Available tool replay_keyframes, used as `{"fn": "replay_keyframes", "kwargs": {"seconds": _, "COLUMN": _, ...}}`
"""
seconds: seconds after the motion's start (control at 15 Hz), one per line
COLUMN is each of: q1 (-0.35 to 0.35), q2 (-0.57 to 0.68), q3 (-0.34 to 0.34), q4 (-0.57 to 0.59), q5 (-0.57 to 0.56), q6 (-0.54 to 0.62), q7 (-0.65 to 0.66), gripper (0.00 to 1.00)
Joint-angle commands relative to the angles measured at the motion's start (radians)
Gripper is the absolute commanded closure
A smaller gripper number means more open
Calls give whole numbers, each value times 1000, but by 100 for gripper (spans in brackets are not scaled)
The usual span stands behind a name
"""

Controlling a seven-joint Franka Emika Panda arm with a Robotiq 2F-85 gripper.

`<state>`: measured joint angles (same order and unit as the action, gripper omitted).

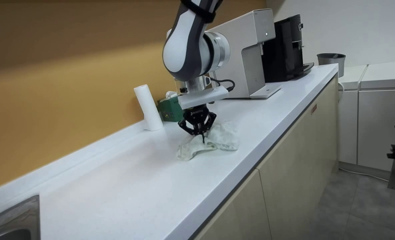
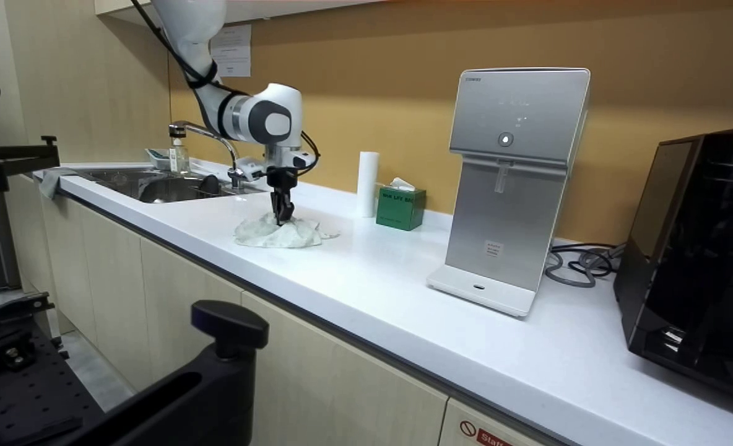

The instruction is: Wipe the counter with the cloth

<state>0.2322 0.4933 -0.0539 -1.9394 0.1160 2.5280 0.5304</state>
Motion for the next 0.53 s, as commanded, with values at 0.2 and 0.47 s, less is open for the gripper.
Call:
{"fn": "replay_keyframes", "kwargs": {"seconds": 0.2, "q1": -61, "q2": 62, "q3": -189, "q4": -58, "q5": -86, "q6": 176, "q7": 124, "gripper": 99}}
{"fn": "replay_keyframes", "kwargs": {"seconds": 0.47, "q1": -104, "q2": 56, "q3": -299, "q4": -141, "q5": -82, "q6": 300, "q7": 170, "gripper": 99}}
